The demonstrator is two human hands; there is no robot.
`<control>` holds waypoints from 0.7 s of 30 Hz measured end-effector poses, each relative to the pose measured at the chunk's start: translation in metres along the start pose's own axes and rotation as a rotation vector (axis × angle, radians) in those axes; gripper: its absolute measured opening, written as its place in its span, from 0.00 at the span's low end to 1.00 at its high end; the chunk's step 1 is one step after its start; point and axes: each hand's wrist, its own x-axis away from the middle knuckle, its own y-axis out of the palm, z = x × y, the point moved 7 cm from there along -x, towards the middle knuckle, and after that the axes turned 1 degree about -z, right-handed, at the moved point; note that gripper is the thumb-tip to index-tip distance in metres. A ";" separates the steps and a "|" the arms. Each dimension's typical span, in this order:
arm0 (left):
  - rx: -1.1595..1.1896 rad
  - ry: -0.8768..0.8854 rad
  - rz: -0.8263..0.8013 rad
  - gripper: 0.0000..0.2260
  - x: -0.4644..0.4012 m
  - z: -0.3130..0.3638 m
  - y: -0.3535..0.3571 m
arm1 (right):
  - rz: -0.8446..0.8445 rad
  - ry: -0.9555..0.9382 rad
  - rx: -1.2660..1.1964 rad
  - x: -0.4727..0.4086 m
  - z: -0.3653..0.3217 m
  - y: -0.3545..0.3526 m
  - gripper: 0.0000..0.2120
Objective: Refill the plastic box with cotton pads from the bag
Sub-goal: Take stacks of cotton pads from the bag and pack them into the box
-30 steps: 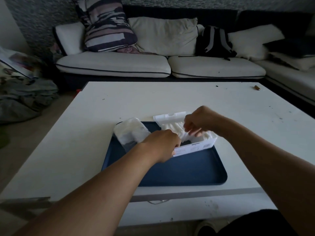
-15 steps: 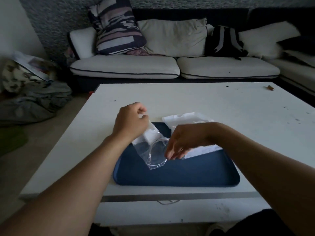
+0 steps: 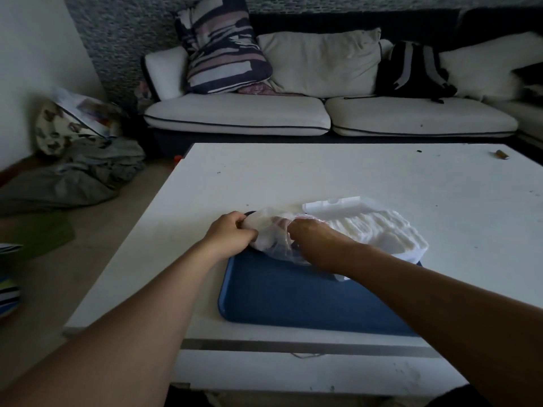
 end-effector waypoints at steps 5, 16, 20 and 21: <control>-0.074 0.052 -0.017 0.10 0.002 0.009 0.003 | 0.094 0.039 -0.011 0.003 -0.005 -0.016 0.17; 0.216 -0.051 -0.081 0.07 0.006 0.010 0.013 | 0.149 0.183 -0.155 0.001 -0.001 -0.013 0.06; 0.293 -0.084 -0.119 0.09 0.008 0.011 0.017 | 0.146 0.174 -0.214 -0.011 0.009 -0.002 0.08; 0.316 -0.093 -0.133 0.10 0.009 0.012 0.018 | 0.134 0.160 -0.227 -0.012 0.011 0.000 0.16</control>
